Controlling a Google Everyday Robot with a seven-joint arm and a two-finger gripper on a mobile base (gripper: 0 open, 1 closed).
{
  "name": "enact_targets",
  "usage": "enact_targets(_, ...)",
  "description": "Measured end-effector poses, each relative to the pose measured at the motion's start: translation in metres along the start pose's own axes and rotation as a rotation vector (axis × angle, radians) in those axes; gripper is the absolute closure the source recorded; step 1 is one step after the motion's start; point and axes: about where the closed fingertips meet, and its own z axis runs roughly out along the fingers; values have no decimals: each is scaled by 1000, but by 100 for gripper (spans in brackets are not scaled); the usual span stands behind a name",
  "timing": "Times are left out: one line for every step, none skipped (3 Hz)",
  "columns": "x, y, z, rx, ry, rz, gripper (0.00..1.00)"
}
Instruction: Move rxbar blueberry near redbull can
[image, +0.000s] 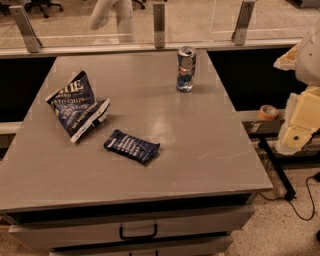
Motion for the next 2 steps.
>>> enact_targets(0, 0, 0, 0, 0, 0, 0)
enact_targets(-3, 1, -2, 0, -34, -5, 0)
